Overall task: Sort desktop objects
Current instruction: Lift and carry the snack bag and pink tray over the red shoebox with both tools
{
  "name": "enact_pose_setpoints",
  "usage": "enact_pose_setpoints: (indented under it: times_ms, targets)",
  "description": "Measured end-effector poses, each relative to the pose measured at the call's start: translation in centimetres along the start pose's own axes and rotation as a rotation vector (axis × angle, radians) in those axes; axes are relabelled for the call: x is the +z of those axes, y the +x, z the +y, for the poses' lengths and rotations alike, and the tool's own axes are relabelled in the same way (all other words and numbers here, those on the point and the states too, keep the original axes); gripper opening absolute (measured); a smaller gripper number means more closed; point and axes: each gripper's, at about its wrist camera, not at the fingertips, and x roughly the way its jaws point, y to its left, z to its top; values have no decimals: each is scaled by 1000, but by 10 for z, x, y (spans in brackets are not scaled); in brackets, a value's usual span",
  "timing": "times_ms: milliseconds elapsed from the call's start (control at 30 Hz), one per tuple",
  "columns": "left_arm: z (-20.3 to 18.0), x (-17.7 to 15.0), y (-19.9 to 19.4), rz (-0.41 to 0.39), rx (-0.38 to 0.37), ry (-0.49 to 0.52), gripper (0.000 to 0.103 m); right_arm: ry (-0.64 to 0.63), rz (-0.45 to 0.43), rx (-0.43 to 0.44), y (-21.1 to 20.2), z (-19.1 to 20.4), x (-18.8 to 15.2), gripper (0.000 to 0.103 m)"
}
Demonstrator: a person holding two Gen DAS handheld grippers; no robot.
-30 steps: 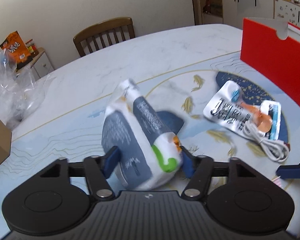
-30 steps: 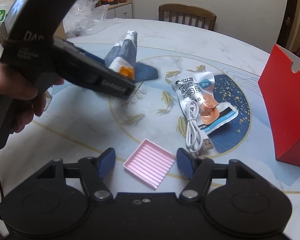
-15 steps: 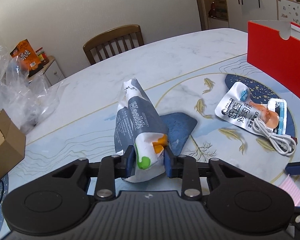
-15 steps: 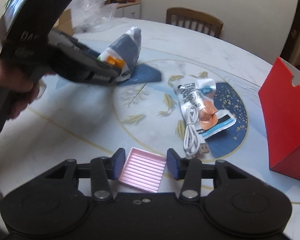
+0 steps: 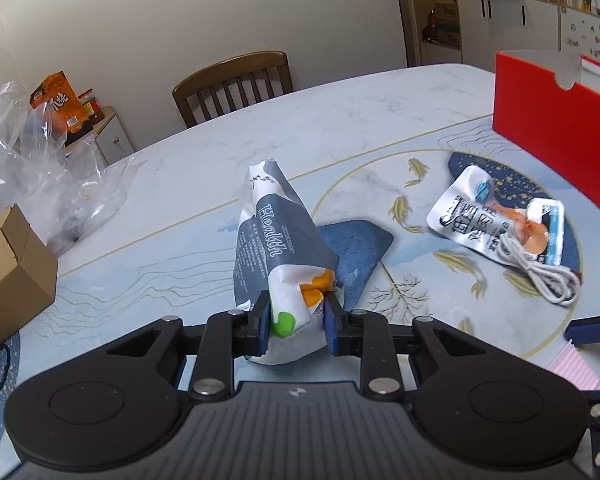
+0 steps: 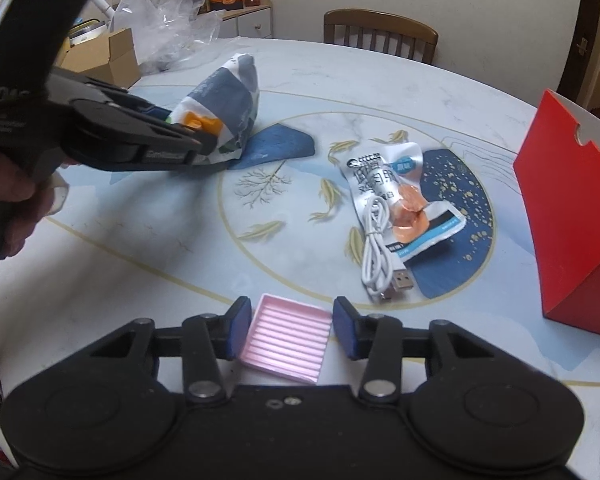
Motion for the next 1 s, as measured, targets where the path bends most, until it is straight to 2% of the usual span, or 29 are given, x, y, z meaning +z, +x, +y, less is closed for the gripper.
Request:
enact_pose_setpoints:
  times_ms: [500, 600, 767, 1000]
  targets:
    - [-29, -6, -67, -12, -232, -35, 22, 52, -33, -43, -55, -35, -4, 43]
    - [-35, -1, -75, 7, -275, -39, 22, 60, -35, -59, -67, -45, -4, 44]
    - [-45, 10, -87, 7, -315, -44, 22, 81, -57, -86, -89, -66, -1, 44]
    - [-72, 37, -105, -60, -340, 2, 22, 98, -118, -123, -120, -99, 5, 44]
